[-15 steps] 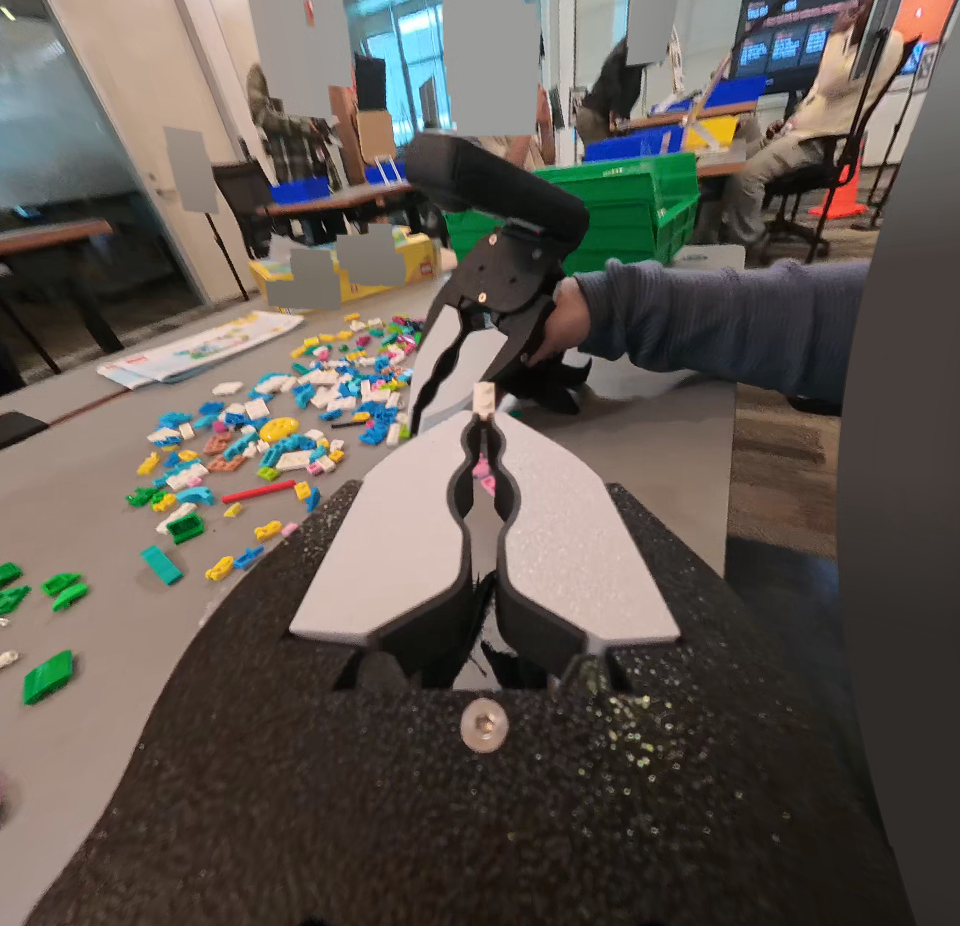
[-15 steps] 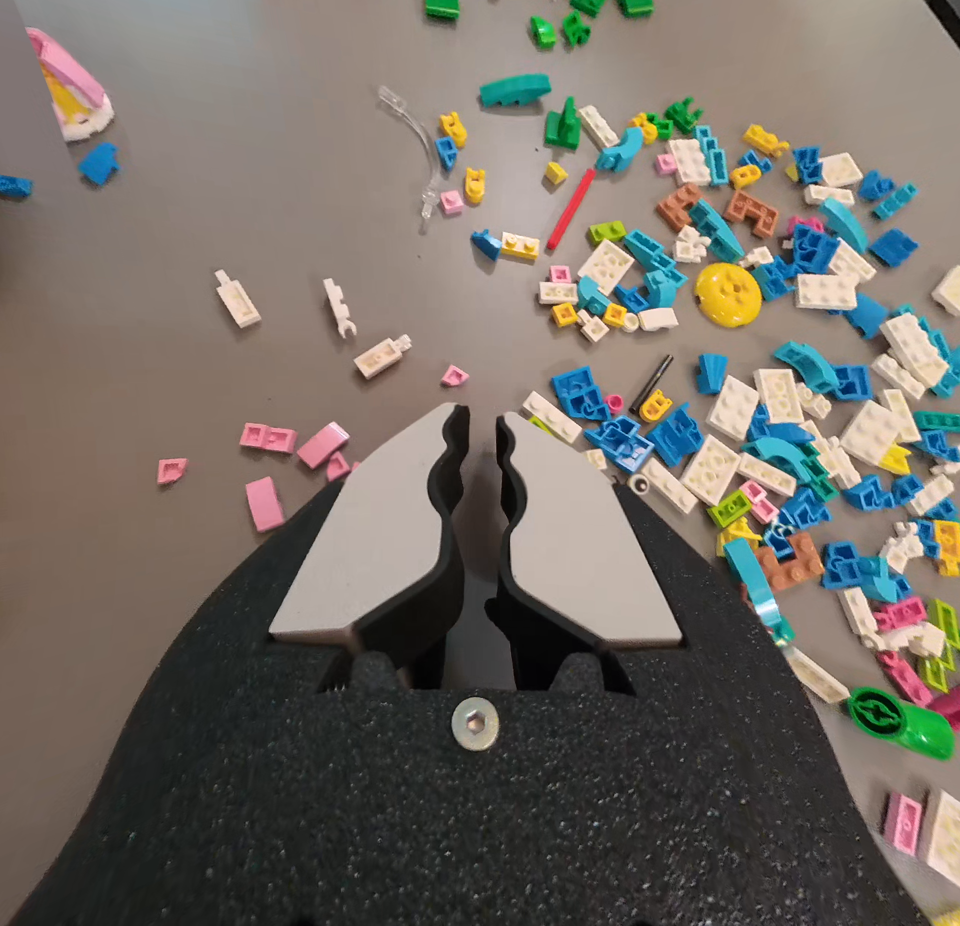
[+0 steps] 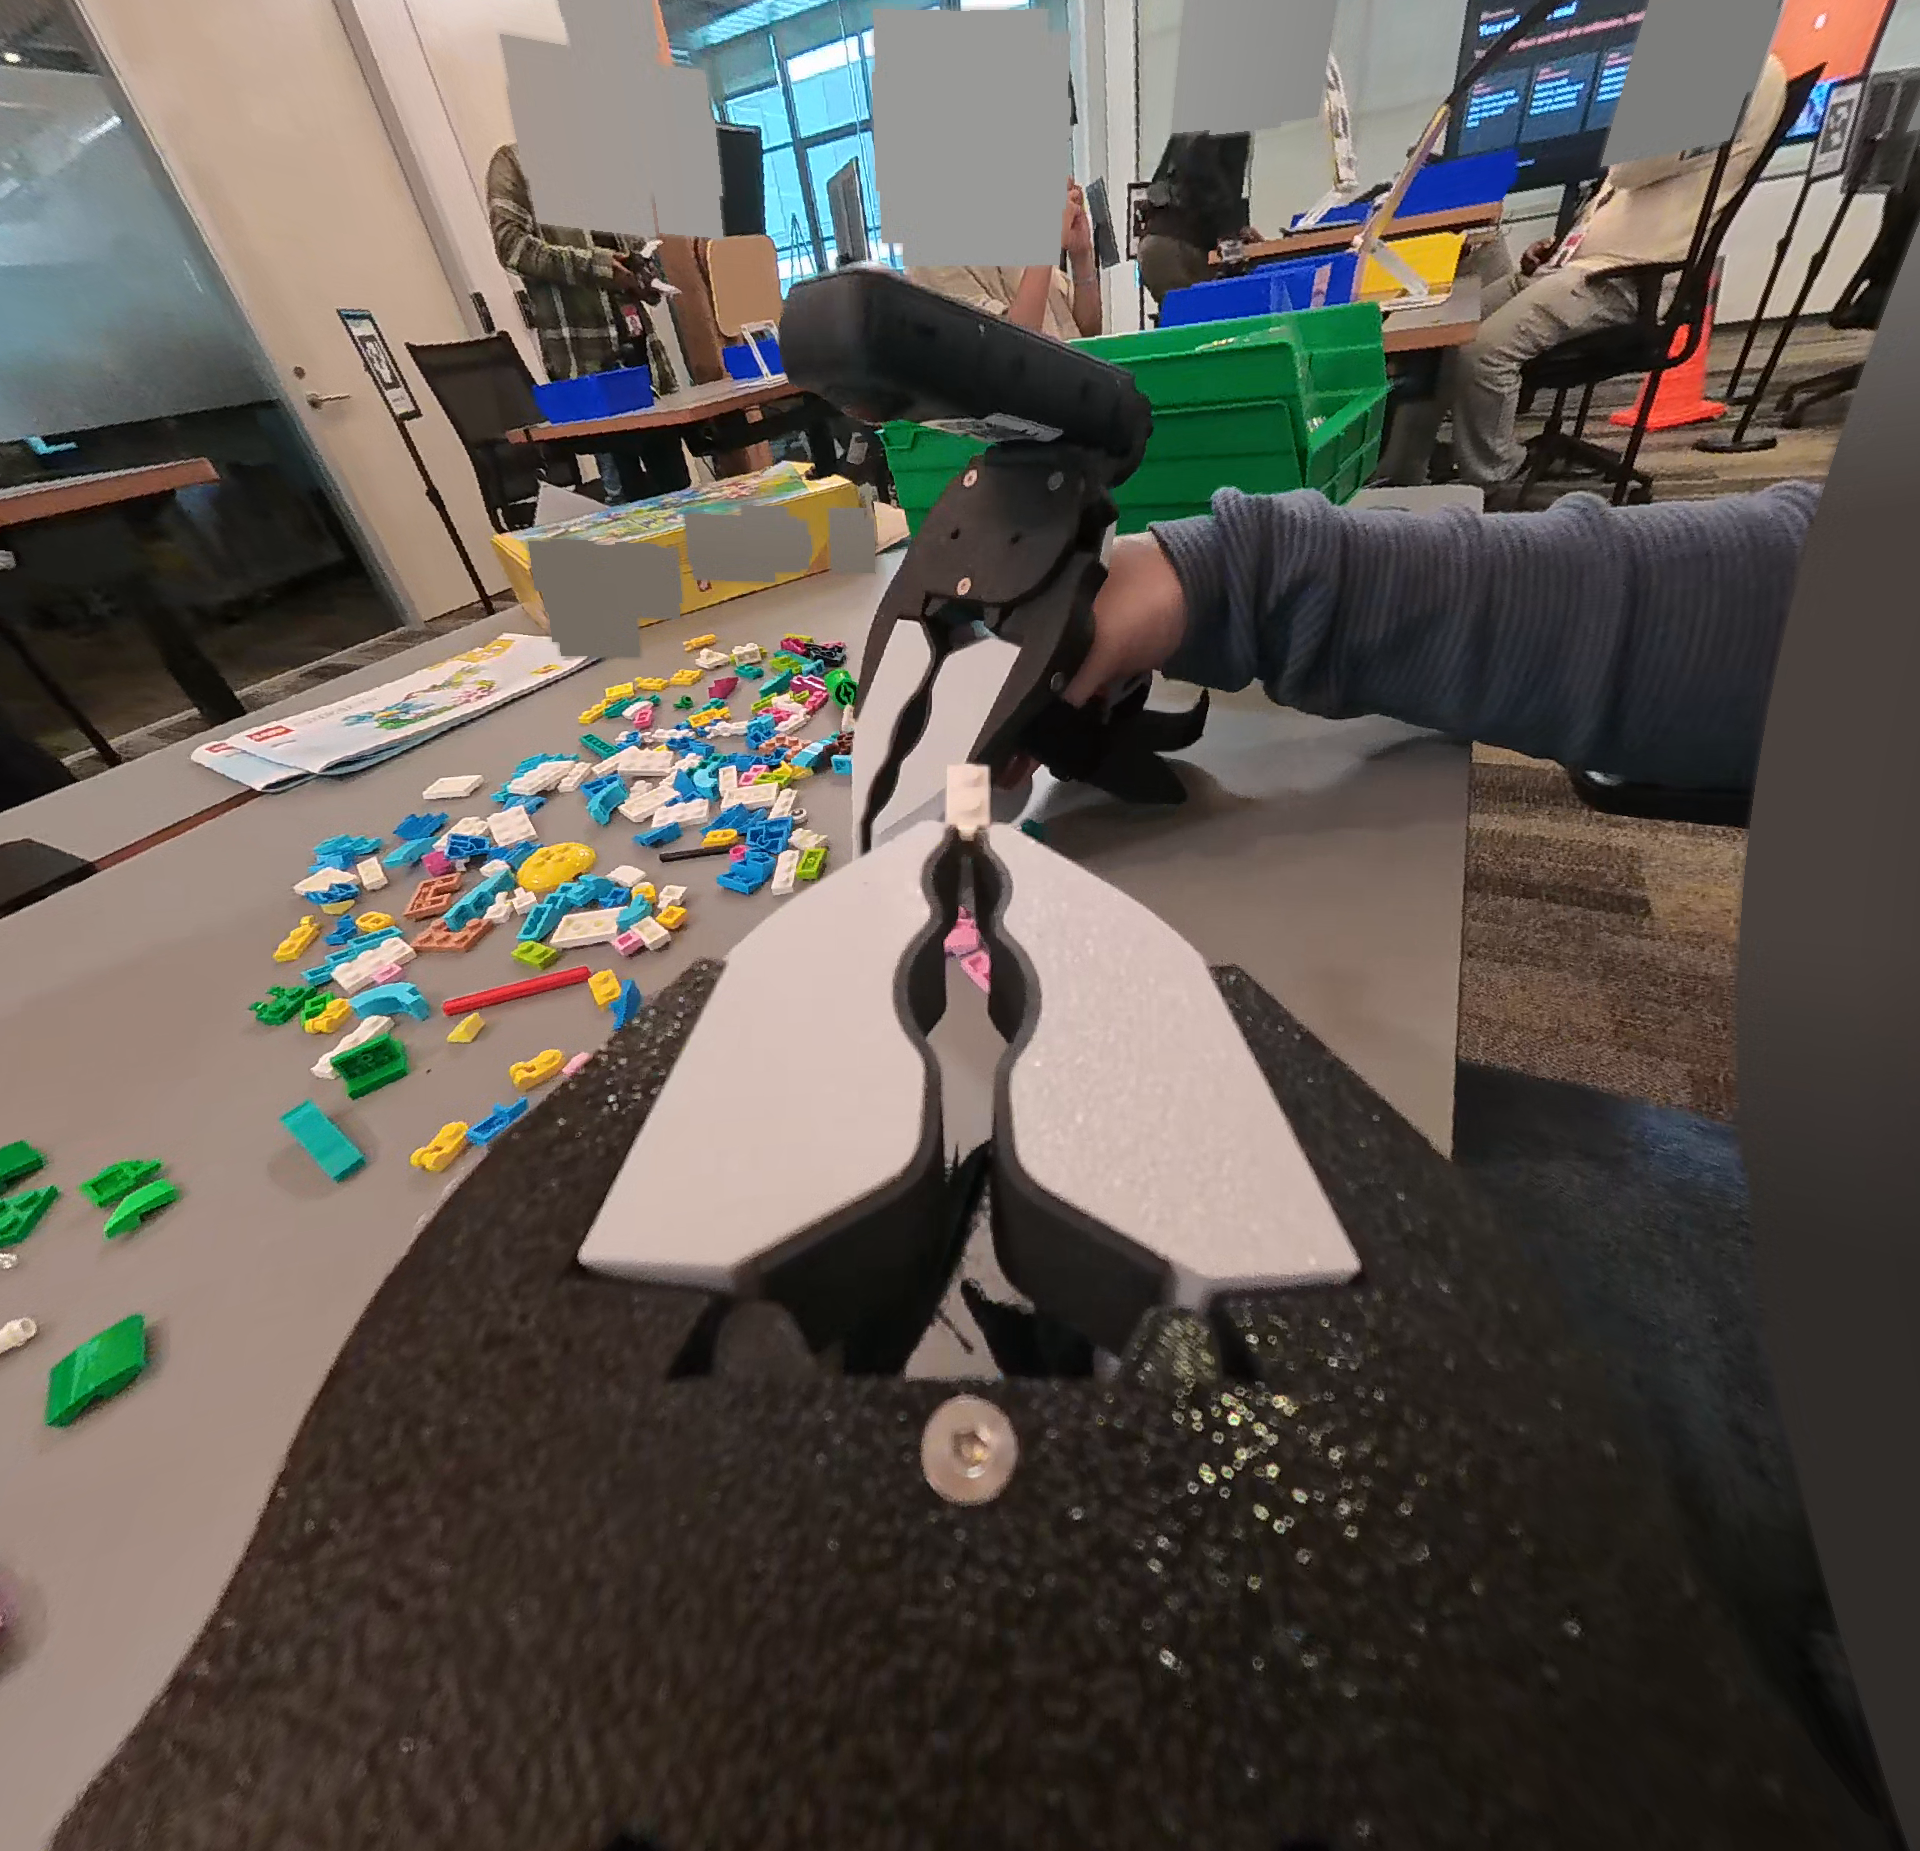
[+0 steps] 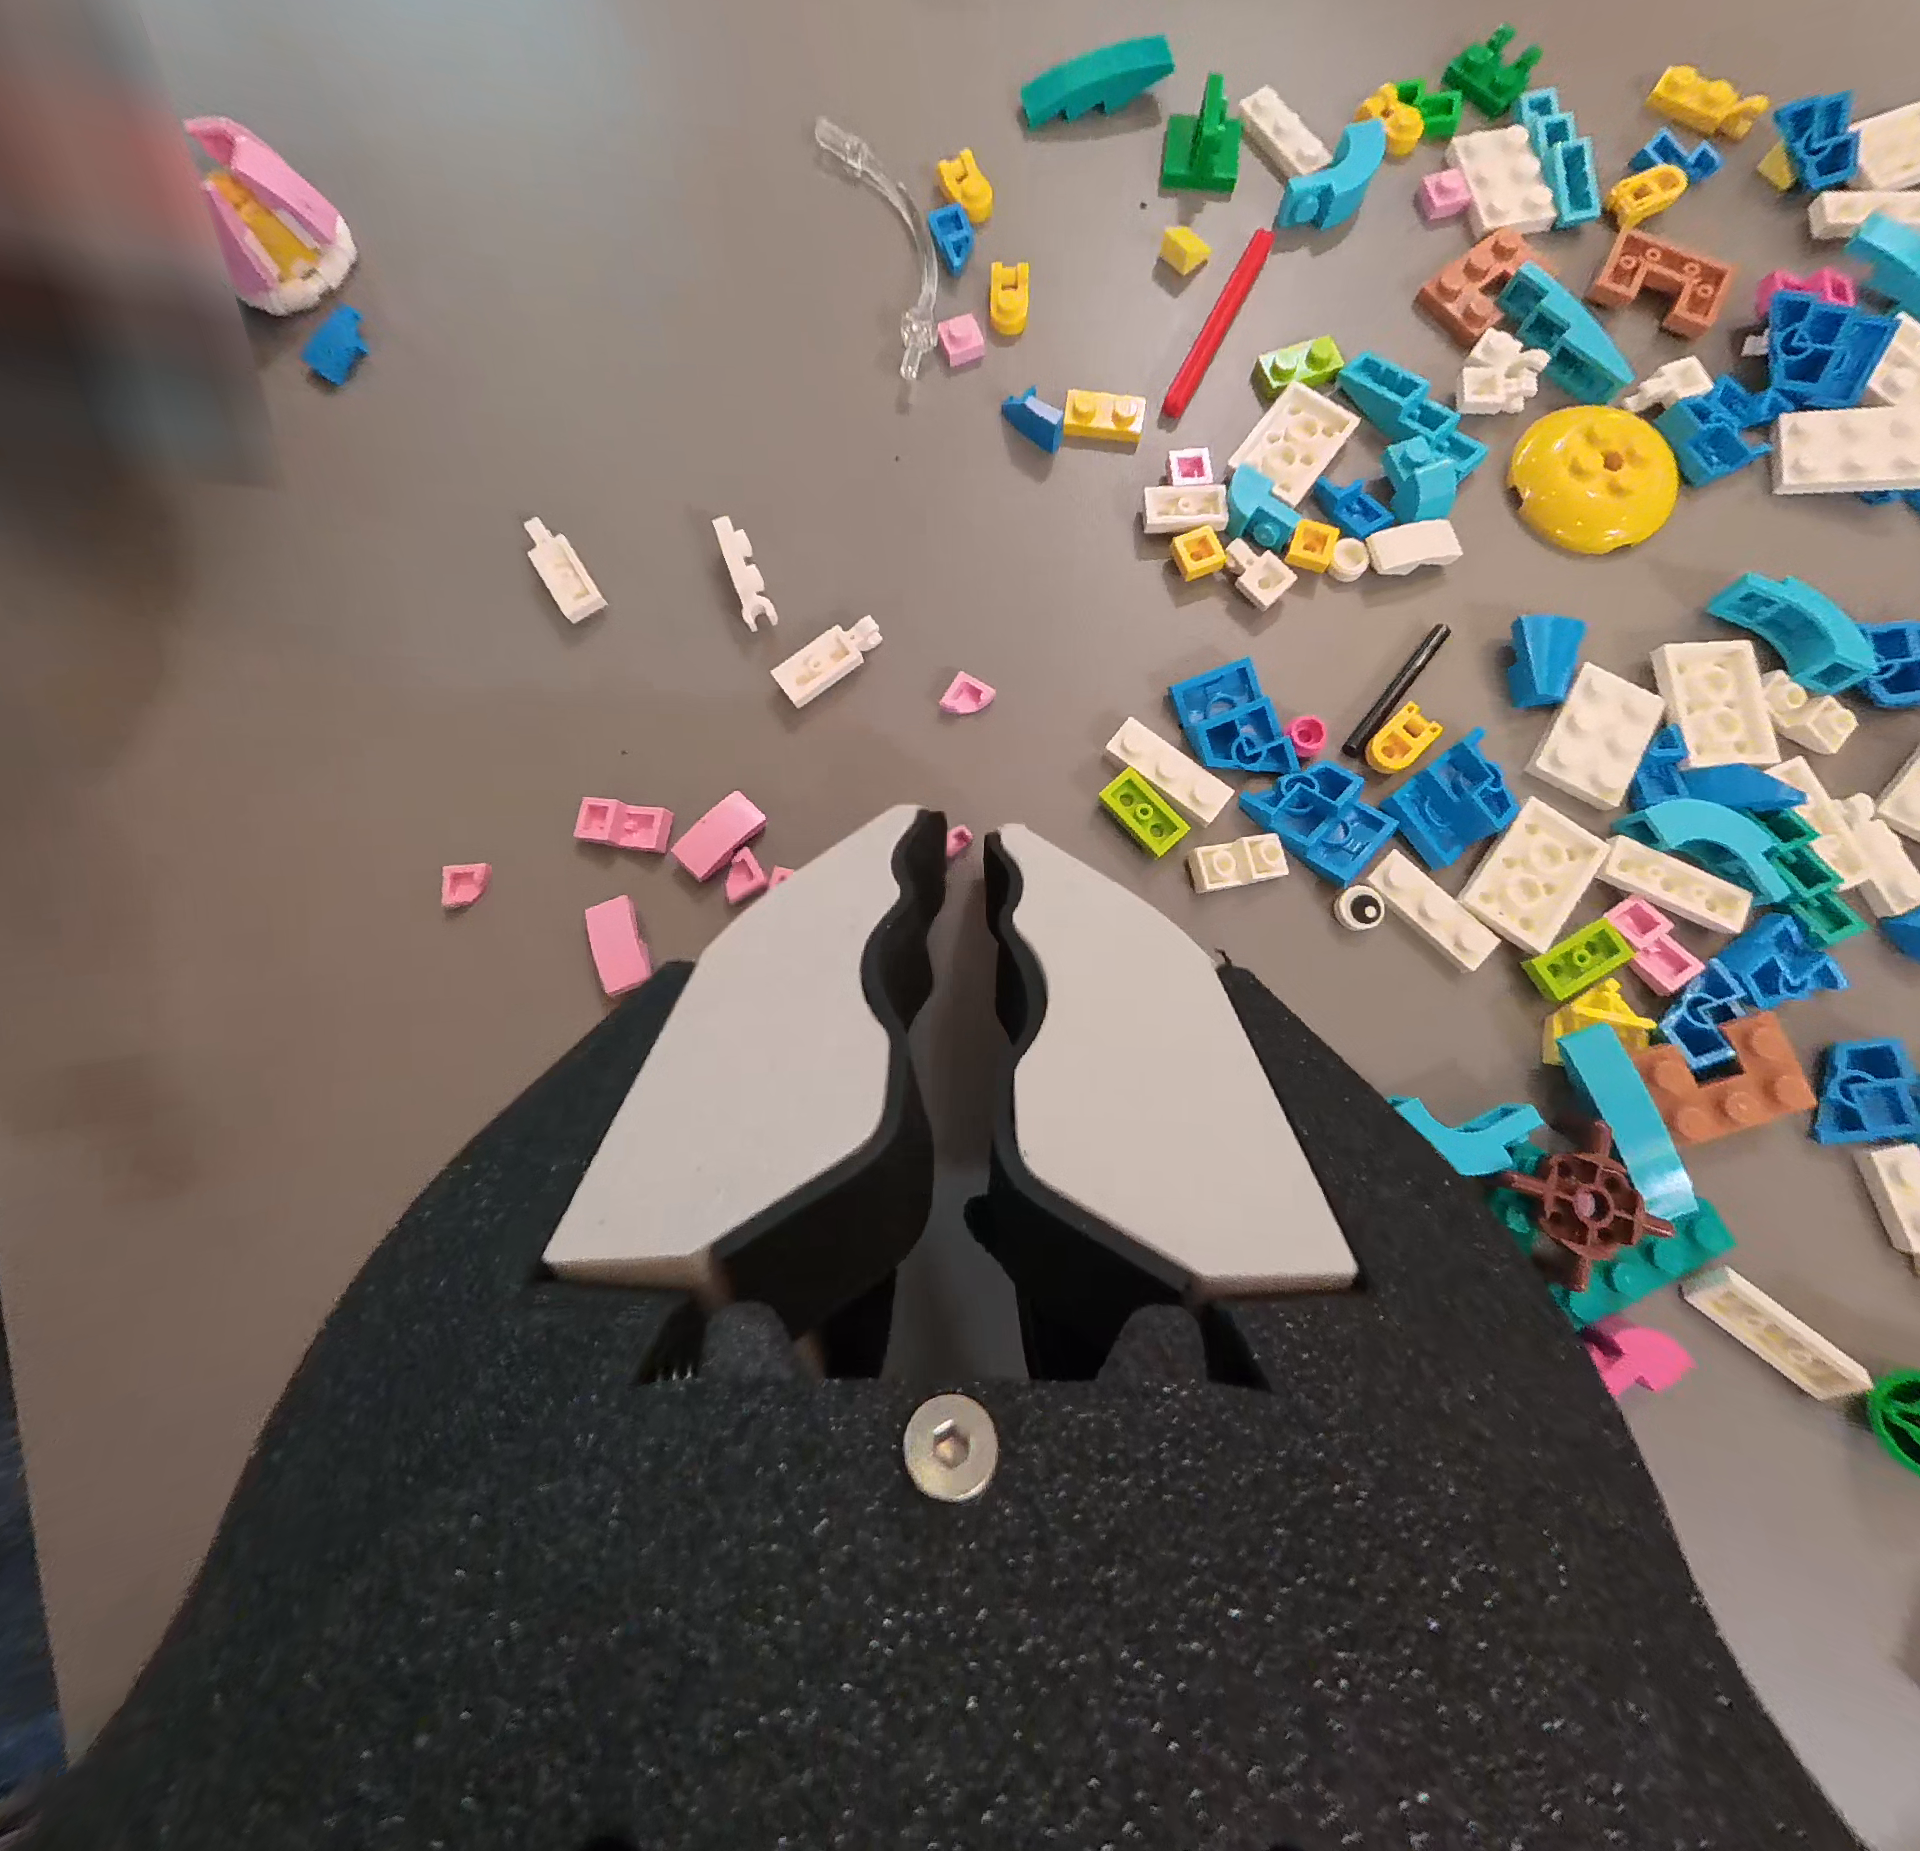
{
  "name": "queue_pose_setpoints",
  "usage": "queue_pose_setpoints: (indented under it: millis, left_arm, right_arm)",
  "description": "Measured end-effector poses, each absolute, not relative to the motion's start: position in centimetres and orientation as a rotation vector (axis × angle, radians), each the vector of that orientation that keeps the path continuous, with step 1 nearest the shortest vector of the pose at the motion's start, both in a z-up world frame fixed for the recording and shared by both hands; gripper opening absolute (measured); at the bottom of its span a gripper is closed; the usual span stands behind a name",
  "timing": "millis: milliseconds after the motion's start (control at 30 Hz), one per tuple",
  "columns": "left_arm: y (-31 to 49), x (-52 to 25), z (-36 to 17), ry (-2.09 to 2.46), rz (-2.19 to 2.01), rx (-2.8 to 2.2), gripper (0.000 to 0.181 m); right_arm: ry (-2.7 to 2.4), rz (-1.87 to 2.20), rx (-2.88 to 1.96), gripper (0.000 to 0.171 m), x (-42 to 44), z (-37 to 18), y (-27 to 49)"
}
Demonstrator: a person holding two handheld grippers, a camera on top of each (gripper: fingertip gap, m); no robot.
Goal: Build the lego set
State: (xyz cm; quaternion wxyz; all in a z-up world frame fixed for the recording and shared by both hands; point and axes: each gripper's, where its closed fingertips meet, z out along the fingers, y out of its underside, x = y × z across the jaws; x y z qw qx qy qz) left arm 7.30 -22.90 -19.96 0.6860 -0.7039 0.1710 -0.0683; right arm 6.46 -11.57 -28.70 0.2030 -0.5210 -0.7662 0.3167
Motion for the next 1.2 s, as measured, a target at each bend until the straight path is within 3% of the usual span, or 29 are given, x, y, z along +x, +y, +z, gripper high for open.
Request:
queue_pose_setpoints:
  millis: [67, 400, 567, 900, 1200]
  left_arm:
    - [-22.9, 7.4, -20.0, 0.388, -0.160, -1.583, 0.002]
    - [-22.8, 7.6, -20.3, 0.405, -0.169, -1.602, 0.002]
    - [-22.7, 7.7, -20.4, 0.410, -0.177, -1.610, 0.002]
    - [-22.7, 7.8, -20.6, 0.422, -0.194, -1.624, 0.002]
    - [-22.8, 5.2, -20.4, 0.318, -0.240, -1.640, 0.002]
  right_arm:
    - [-2.147, 0.862, -1.439, 0.000, 6.5, -28.7, -11.5]
    - [-2.114, 0.872, -1.432, 0.001, 6.5, -27.9, -11.1]
    - [-2.163, 0.848, -1.472, 0.012, 7.1, -28.8, -11.1]
    - [-2.201, 0.691, -1.365, 0.006, 6.7, -29.2, -11.2]
    - [-2.459, 0.949, -0.662, 0.005, 9.1, -27.0, -19.1]
